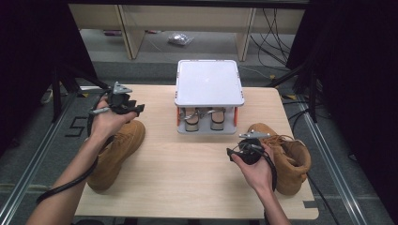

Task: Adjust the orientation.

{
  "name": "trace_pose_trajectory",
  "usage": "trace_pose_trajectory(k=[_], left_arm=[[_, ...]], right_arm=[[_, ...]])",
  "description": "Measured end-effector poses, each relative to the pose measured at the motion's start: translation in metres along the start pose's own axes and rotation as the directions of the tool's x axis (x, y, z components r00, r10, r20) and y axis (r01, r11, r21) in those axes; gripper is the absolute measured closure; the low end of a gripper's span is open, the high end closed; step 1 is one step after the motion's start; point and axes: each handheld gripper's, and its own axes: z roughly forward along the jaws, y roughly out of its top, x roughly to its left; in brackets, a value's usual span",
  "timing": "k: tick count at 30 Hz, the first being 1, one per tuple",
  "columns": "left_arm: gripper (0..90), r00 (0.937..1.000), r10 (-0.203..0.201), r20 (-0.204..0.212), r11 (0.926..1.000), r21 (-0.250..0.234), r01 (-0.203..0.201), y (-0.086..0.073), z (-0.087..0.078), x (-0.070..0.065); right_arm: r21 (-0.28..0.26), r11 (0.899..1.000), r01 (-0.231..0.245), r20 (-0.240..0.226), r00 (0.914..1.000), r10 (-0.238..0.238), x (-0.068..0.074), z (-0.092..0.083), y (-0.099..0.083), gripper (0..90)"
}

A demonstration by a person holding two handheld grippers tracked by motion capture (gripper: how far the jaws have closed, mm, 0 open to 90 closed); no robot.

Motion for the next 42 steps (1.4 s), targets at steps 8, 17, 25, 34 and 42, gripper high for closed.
trace_pose_trajectory(k=[8, 17, 25, 34, 42], left_arm=[[59.7, 0.9997, -0.022, -0.013, 0.9997, 0.007, 0.022, -0.015, -0.019, 0.014], [58.9, 0.9977, -0.045, -0.052, 0.9985, 0.029, 0.046, -0.039, -0.043, 0.033], [57.9, 0.9937, -0.068, -0.089, 0.9961, 0.049, 0.073, -0.063, -0.068, 0.05], [56.6, 0.9904, -0.092, -0.103, 0.9897, 0.101, 0.102, -0.092, -0.083, 0.06], [56.5, 0.9878, -0.128, -0.088, 0.976, 0.166, 0.141, -0.108, -0.082, 0.066]], right_arm=[[0.006, 0.999, -0.032, 0.001, 0.9995, 0.032, 0.004, -0.002, -0.004, 46.3], [0.009, 1.0, -0.009, -0.002, 1.0, 0.009, 0.004, -0.002, -0.005, 45.7], [0.011, 1.0, -0.006, -0.009, 0.9999, 0.006, 0.007, 0.001, -0.007, 45.3], [0.008, 1.0, 0.004, -0.008, 1.0, -0.004, 0.007, 0.002, -0.007, 45.1], [0.018, 1.0, -0.004, -0.024, 0.9997, 0.005, 0.009, 0.004, -0.009, 44.9]])
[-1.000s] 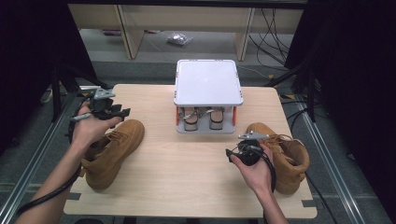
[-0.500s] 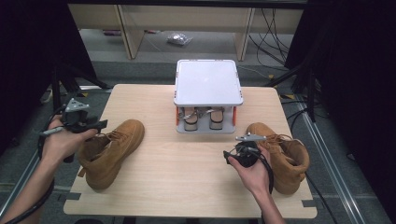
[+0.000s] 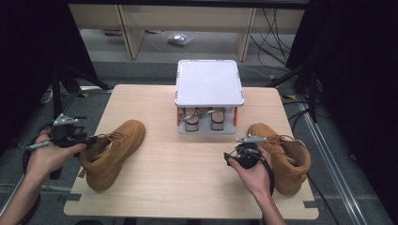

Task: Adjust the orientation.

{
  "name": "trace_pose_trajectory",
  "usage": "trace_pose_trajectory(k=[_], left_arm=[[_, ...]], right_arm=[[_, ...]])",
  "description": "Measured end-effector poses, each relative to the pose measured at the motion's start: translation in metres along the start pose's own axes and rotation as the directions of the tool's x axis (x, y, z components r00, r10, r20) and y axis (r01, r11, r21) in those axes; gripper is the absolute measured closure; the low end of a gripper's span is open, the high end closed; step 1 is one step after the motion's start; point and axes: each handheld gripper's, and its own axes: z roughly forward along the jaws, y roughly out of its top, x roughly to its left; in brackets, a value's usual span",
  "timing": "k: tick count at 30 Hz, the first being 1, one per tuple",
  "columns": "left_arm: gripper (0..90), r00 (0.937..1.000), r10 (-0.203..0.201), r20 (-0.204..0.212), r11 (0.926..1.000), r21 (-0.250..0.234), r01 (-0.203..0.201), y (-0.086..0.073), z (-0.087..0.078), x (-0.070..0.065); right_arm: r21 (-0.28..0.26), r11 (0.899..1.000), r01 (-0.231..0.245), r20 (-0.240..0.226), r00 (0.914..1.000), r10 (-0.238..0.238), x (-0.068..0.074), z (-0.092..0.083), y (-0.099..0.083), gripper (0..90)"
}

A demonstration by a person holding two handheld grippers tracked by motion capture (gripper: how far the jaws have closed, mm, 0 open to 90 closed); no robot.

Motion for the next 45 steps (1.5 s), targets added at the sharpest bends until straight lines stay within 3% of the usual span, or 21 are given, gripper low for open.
trace_pose_trajectory(k=[4, 8, 11, 12, 14, 17, 18, 20, 22, 26, 29, 30, 36, 38, 41, 42, 43, 45], left_arm=[[57.6, 0.9997, -0.022, 0.008, 0.9993, 0.032, 0.021, -0.003, 0.005, 0.0], [58.1, 0.9996, -0.024, 0.014, 0.9981, 0.057, 0.023, -0.006, 0.012, -0.002], [59.0, 0.9999, -0.004, 0.016, 0.995, 0.1, 0.002, -0.007, 0.016, 0.0], [59.6, 0.9997, -0.012, 0.019, 0.9962, 0.086, 0.01, -0.008, 0.018, 0.0], [60.8, 0.9996, -0.015, 0.025, 0.9917, 0.128, 0.012, -0.008, 0.018, 0.001], [62.0, 0.9993, -0.027, 0.025, 0.9921, 0.123, 0.023, -0.007, 0.019, 0.002], [62.8, 0.9992, -0.03, 0.026, 0.9935, 0.11, 0.027, -0.008, 0.02, 0.002], [63.9, 0.9994, -0.027, 0.023, 0.9896, 0.142, 0.024, -0.006, 0.019, 0.002], [65.5, 0.9998, -0.017, 0.013, 0.9857, 0.168, 0.015, -0.004, 0.019, 0.002], [67.5, 0.9997, -0.021, 0.012, 0.9817, 0.19, 0.018, -0.002, 0.021, 0.003], [70.7, 0.9997, -0.022, 0.008, 0.9839, 0.178, 0.02, -0.002, 0.023, 0.003], [71.3, 0.9998, -0.017, 0.003, 0.9781, 0.208, 0.016, -0.001, 0.022, 0.004], [73.9, 0.9999, -0.014, 0.005, 0.9749, 0.222, 0.012, 0.001, 0.023, 0.004], [72.5, 0.9994, -0.034, 0.003, 0.9773, 0.21, 0.033, 0.001, 0.024, 0.003], [70.5, 0.9997, -0.026, 0.002, 0.9715, 0.236, 0.025, 0.002, 0.024, 0.004], [70.4, 0.9995, -0.03, 0.008, 0.9728, 0.23, 0.028, 0.001, 0.025, 0.005], [70.3, 0.9993, -0.035, 0.012, 0.9677, 0.25, 0.031, 0.002, 0.024, 0.006], [70.4, 0.9987, -0.05, 0.014, 0.9721, 0.23, 0.045, 0.001, 0.026, 0.006]], right_arm=[[0.003, 1.0, 0.009, 0.01, 0.9999, -0.009, 0.001, 0.0, 0.0, 44.8], [0.004, 1.0, 0.002, 0.0, 1.0, -0.002, 0.0, 0.001, -0.001, 44.7], [0.004, 1.0, 0.005, 0.0, 1.0, -0.005, 0.0, 0.001, -0.002, 44.7], [0.005, 1.0, 0.005, 0.0, 1.0, -0.005, 0.0, 0.001, -0.002, 44.7], [0.003, 1.0, 0.006, 0.001, 1.0, -0.006, 0.0, 0.001, -0.002, 44.7], [0.007, 1.0, 0.007, 0.009, 0.9999, -0.007, 0.0, 0.001, -0.003, 44.7], [0.009, 1.0, 0.005, -0.009, 0.9999, -0.005, 0.0, 0.002, -0.003, 44.6], [0.004, 1.0, 0.017, 0.006, 0.9998, -0.017, 0.0, 0.003, -0.003, 44.6], [0.009, 1.0, 0.0, 0.007, 1.0, 0.0, 0.002, 0.002, -0.003, 44.6], [0.013, 1.0, -0.01, 0.003, 0.9999, 0.01, 0.002, 0.002, -0.003, 44.6], [0.009, 1.0, -0.012, 0.004, 0.9999, 0.012, 0.002, 0.002, -0.003, 44.6], [0.008, 1.0, -0.011, 0.004, 0.9999, 0.011, 0.002, 0.002, -0.003, 44.6], [0.008, 1.0, 0.004, 0.01, 0.9999, -0.004, 0.0, 0.002, -0.004, 44.6], [0.007, 1.0, 0.002, 0.003, 1.0, -0.002, 0.0, 0.003, -0.004, 44.6], [0.006, 1.0, 0.003, 0.008, 1.0, -0.004, 0.0, 0.002, -0.004, 44.6], [0.005, 1.0, 0.005, 0.011, 0.9999, -0.005, 0.0, 0.002, -0.004, 44.6], [0.006, 1.0, 0.006, 0.012, 0.9999, -0.006, 0.0, 0.002, -0.004, 44.6], [0.008, 1.0, 0.005, 0.011, 0.9999, -0.005, 0.0, 0.002, -0.004, 44.5]])
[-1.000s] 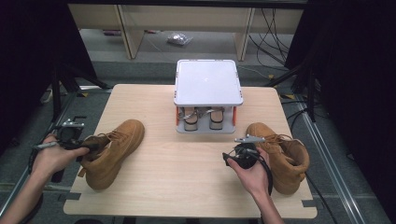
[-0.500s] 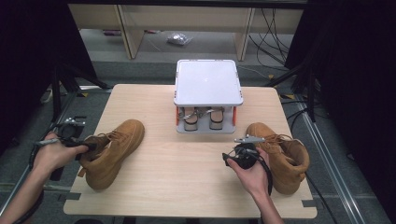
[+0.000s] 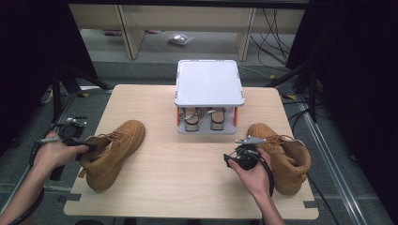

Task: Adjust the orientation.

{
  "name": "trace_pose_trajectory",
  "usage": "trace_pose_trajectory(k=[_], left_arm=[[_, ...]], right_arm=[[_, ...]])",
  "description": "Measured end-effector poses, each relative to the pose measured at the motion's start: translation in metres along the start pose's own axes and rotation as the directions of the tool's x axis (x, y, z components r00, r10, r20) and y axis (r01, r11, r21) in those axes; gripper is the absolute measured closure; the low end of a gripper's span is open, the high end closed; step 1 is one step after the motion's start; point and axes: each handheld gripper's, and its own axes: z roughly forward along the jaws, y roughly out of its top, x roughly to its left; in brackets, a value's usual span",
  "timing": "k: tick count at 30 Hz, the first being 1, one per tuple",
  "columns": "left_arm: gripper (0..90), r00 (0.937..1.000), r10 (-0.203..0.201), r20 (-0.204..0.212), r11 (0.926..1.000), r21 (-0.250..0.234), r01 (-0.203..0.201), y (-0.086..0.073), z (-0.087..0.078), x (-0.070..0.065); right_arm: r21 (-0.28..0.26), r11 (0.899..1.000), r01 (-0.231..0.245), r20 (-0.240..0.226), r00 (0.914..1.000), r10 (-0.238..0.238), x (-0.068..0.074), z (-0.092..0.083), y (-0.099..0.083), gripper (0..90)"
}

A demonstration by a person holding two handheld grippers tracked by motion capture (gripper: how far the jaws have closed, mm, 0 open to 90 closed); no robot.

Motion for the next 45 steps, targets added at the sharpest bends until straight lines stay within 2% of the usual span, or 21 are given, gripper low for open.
trace_pose_trajectory(k=[3, 4, 5, 6, 9, 10, 11, 13, 14, 17, 24, 28, 36, 37, 38, 39, 40, 41, 42, 43, 45], left_arm=[[73.1, 0.9999, 0.011, 0.009, 0.9995, 0.03, -0.012, 0.001, 0.0, 0.001], [74.3, 0.9999, 0.008, 0.009, 0.9999, 0.013, -0.008, 0.001, 0.001, 0.0], [75.4, 0.9997, 0.026, -0.001, 0.9993, 0.025, -0.026, 0.001, 0.0, 0.0], [76.1, 0.9998, 0.02, 0.003, 0.9993, 0.031, -0.02, 0.002, 0.0, -0.001], [77.8, 0.999, 0.043, -0.014, 0.9988, 0.021, -0.043, 0.002, 0.0, -0.004], [78.4, 0.9974, 0.069, -0.022, 0.9974, 0.025, -0.068, 0.001, -0.001, -0.004], [79.1, 0.9976, 0.066, -0.023, 0.9978, 0.013, -0.066, 0.001, -0.001, -0.006], [79.7, 0.9956, 0.092, -0.02, 0.9956, 0.019, -0.092, 0.0, -0.003, -0.007], [79.7, 0.9949, 0.098, -0.021, 0.9951, 0.015, -0.098, 0.0, -0.003, -0.008], [79.5, 0.9922, 0.121, -0.028, 0.9926, 0.001, -0.121, -0.001, -0.004, -0.01], [81.0, 0.99, 0.13, -0.056, 0.9912, -0.017, -0.131, -0.001, -0.004, -0.013], [82.0, 0.9808, 0.181, -0.073, 0.982, -0.04, -0.184, 0.001, -0.008, -0.02], [82.8, 0.9696, 0.224, -0.097, 0.9695, -0.079, -0.232, 0.006, -0.012, -0.028], [82.9, 0.9698, 0.224, -0.097, 0.9685, -0.089, -0.232, 0.006, -0.012, -0.029], [82.9, 0.969, 0.226, -0.099, 0.9673, -0.094, -0.235, 0.007, -0.012, -0.03], [82.9, 0.967, 0.233, -0.102, 0.9653, -0.095, -0.243, 0.007, -0.013, -0.031], [83.0, 0.9666, 0.235, -0.102, 0.9638, -0.104, -0.246, 0.008, -0.013, -0.032], [83.0, 0.9642, 0.244, -0.105, 0.9616, -0.103, -0.254, 0.008, -0.014, -0.032], [83.1, 0.9669, 0.232, -0.106, 0.9624, -0.119, -0.244, 0.009, -0.013, -0.033], [83.1, 0.9637, 0.245, -0.105, 0.96, -0.112, -0.257, 0.011, -0.014, -0.032], [83.2, 0.9635, 0.245, -0.107, 0.9586, -0.122, -0.258, 0.013, -0.015, -0.033]], right_arm=[[0.004, 1.0, 0.002, 0.0, 1.0, -0.002, 0.0, 0.0, 0.0, 44.5], [0.003, 1.0, 0.002, -0.007, 1.0, -0.002, 0.0, 0.001, 0.0, 44.5], [-0.003, 1.0, 0.002, -0.019, 0.9998, -0.002, 0.0, 0.002, 0.0, 44.5], [0.001, 1.0, 0.002, -0.009, 1.0, -0.002, 0.001, 0.002, 0.0, 44.5], [0.003, 1.0, -0.002, -0.007, 1.0, 0.002, 0.001, 0.001, -0.001, 44.5], [0.004, 1.0, -0.001, -0.009, 1.0, 0.001, 0.001, 0.001, -0.001, 44.5], [0.003, 1.0, -0.004, -0.007, 1.0, 0.004, 0.001, 0.001, -0.001, 44.5], [0.004, 1.0, -0.008, -0.005, 1.0, 0.008, 0.001, 0.002, -0.002, 44.5], [0.008, 1.0, -0.028, -0.003, 0.9996, 0.028, 0.002, 0.001, -0.002, 44.5], [0.005, 1.0, -0.006, -0.012, 0.9999, 0.006, 0.0, 0.002, -0.002, 44.5], [0.001, 1.0, 0.001, -0.009, 1.0, -0.001, 0.003, 0.002, 0.0, 44.5], [0.002, 1.0, 0.005, -0.005, 1.0, -0.005, 0.003, 0.001, 0.001, 44.5], [0.0, 1.0, -0.012, -0.014, 0.9998, 0.012, 0.002, 0.0, 0.001, 44.5], [-0.003, 1.0, -0.006, -0.006, 1.0, 0.006, 0.001, 0.0, 0.0, 44.5], [0.002, 1.0, -0.029, -0.004, 0.9996, 0.029, 0.003, 0.0, 0.0, 44.6], [-0.001, 1.0, 0.004, -0.006, 1.0, -0.004, 0.0, 0.001, 0.0, 44.6], [-0.003, 1.0, -0.005, -0.018, 0.9998, 0.005, 0.0, 0.001, -0.001, 44.6], [-0.001, 1.0, -0.006, -0.003, 1.0, 0.006, 0.001, 0.001, -0.001, 44.6], [-0.003, 1.0, -0.007, -0.001, 1.0, 0.007, 0.001, 0.001, -0.001, 44.6], [0.0, 1.0, -0.007, -0.001, 1.0, 0.007, 0.0, 0.002, -0.002, 44.6], [0.003, 1.0, -0.003, -0.006, 1.0, 0.003, 0.0, 0.002, -0.002, 44.7]])
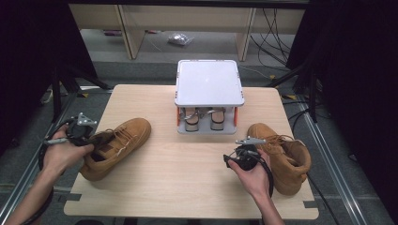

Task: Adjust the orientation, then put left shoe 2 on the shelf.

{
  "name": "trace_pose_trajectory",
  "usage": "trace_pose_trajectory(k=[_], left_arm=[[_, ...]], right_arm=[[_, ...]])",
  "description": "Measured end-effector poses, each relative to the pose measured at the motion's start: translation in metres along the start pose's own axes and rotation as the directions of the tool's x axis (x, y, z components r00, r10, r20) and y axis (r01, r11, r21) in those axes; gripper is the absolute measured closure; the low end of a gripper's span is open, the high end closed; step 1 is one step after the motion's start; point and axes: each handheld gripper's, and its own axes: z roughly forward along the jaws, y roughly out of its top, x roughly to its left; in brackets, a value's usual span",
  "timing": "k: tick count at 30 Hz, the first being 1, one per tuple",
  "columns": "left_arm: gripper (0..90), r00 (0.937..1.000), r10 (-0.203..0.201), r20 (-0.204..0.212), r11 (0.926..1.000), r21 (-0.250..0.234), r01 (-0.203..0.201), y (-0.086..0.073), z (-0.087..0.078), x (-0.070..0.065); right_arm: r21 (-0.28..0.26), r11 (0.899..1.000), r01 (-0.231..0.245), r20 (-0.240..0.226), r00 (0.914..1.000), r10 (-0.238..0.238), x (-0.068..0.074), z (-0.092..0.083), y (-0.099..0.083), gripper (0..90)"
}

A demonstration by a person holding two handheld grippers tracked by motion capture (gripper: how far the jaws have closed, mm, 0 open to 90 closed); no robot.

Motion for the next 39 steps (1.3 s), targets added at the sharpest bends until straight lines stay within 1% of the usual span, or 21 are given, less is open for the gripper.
trace_pose_trajectory(k=[4, 5, 6, 8, 11, 12, 14, 18, 19, 21, 22, 23, 29, 30, 32, 33, 35, 36, 37, 38, 39], left_arm=[[83.3, 0.9999, 0.002, -0.013, 0.9997, -0.023, -0.002, 0.005, -0.001, -0.001], [83.4, 0.9997, -0.006, -0.023, 0.9994, -0.035, 0.005, 0.006, -0.001, -0.002], [83.4, 0.9998, 0.002, -0.021, 0.9995, -0.03, -0.003, 0.007, -0.002, 0.0], [83.5, 0.9994, -0.018, -0.03, 0.9984, -0.054, 0.016, 0.009, -0.003, -0.001], [83.5, 0.999, -0.023, -0.037, 0.997, -0.074, 0.02, 0.013, -0.006, 0.0], [83.5, 0.9991, -0.018, -0.037, 0.9975, -0.069, 0.015, 0.015, -0.007, 0.001], [83.5, 0.9987, -0.035, -0.037, 0.9957, -0.087, 0.032, 0.017, -0.007, 0.0], [83.5, 0.9984, -0.044, -0.035, 0.994, -0.101, 0.04, 0.022, -0.007, 0.001], [83.6, 0.998, -0.05, -0.039, 0.9932, -0.107, 0.045, 0.022, -0.007, 0.001], [83.6, 0.9983, -0.041, -0.04, 0.9931, -0.111, 0.037, 0.025, -0.007, 0.001], [83.6, 0.9983, -0.04, -0.042, 0.9931, -0.112, 0.035, 0.026, -0.007, 0.001], [83.6, 0.9983, -0.039, -0.044, 0.9929, -0.114, 0.034, 0.028, -0.007, 0.001], [83.6, 0.9978, -0.047, -0.046, 0.9899, -0.136, 0.04, 0.036, -0.008, 0.001], [83.6, 0.9977, -0.056, -0.039, 0.9885, -0.143, 0.05, 0.037, -0.008, 0.001], [83.6, 0.9971, -0.067, -0.036, 0.9874, -0.146, 0.061, 0.039, -0.009, 0.001], [83.6, 0.9971, -0.067, -0.037, 0.9868, -0.15, 0.061, 0.041, -0.009, 0.002], [83.6, 0.9968, -0.071, -0.037, 0.9854, -0.158, 0.064, 0.044, -0.009, 0.001], [83.6, 0.9966, -0.074, -0.036, 0.9847, -0.161, 0.067, 0.044, -0.009, 0.001], [83.6, 0.9967, -0.072, -0.038, 0.9849, -0.16, 0.065, 0.046, -0.009, 0.001], [83.6, 0.9965, -0.073, -0.041, 0.9847, -0.162, 0.066, 0.047, -0.009, 0.001], [83.6, 0.9963, -0.075, -0.042, 0.9843, -0.163, 0.068, 0.049, -0.009, 0.001]], right_arm=[[-0.002, 1.0, -0.004, -0.012, 0.9999, 0.004, -0.002, 0.001, 0.001, 44.7], [0.002, 1.0, -0.007, -0.002, 1.0, 0.007, -0.001, 0.0, 0.001, 44.7], [-0.002, 1.0, -0.005, -0.001, 1.0, 0.005, -0.002, 0.0, 0.001, 44.7], [-0.007, 1.0, -0.004, -0.006, 1.0, 0.004, -0.001, 0.001, 0.0, 44.8], [-0.01, 1.0, 0.002, -0.009, 1.0, -0.002, -0.001, 0.0, -0.001, 44.8], [-0.009, 1.0, -0.008, -0.009, 0.9999, 0.008, 0.0, -0.001, -0.001, 44.9], [-0.01, 1.0, -0.009, -0.008, 0.9999, 0.009, 0.001, -0.001, -0.001, 44.9], [-0.021, 1.0, 0.005, -0.015, 0.9999, -0.005, 0.0, 0.0, -0.001, 44.9], [-0.016, 1.0, -0.007, -0.012, 0.9999, 0.007, 0.001, -0.001, -0.001, 44.9], [-0.018, 1.0, -0.007, -0.013, 0.9999, 0.007, 0.001, -0.001, -0.001, 44.9], [-0.015, 1.0, -0.006, -0.012, 0.9999, 0.006, 0.001, -0.001, -0.001, 44.8], [-0.024, 1.0, 0.015, -0.013, 0.9998, -0.015, 0.0, -0.001, -0.001, 44.9], [-0.029, 0.999, -0.024, -0.027, 0.9994, 0.024, 0.005, 0.0, -0.003, 44.9], [-0.027, 1.0, 0.006, -0.014, 0.9999, -0.007, 0.003, 0.0, -0.003, 44.9], [-0.034, 0.999, 0.015, -0.011, 0.9998, -0.016, 0.004, 0.0, -0.004, 44.9], [-0.036, 0.999, -0.001, -0.017, 0.9999, 0.0, 0.005, 0.0, -0.004, 44.9], [-0.032, 0.999, 0.002, -0.014, 0.9999, -0.002, 0.006, -0.002, -0.004, 44.9], [-0.048, 0.998, 0.028, -0.007, 0.9996, -0.029, 0.005, -0.002, -0.004, 44.9], [-0.05, 0.999, 0.02, -0.024, 0.9995, -0.022, 0.005, -0.001, -0.004, 44.9], [-0.051, 0.998, 0.027, -0.018, 0.9994, -0.028, 0.004, -0.002, -0.004, 44.9], [-0.036, 0.999, 0.006, -0.02, 0.9998, -0.007, 0.006, -0.003, -0.004, 44.9]])
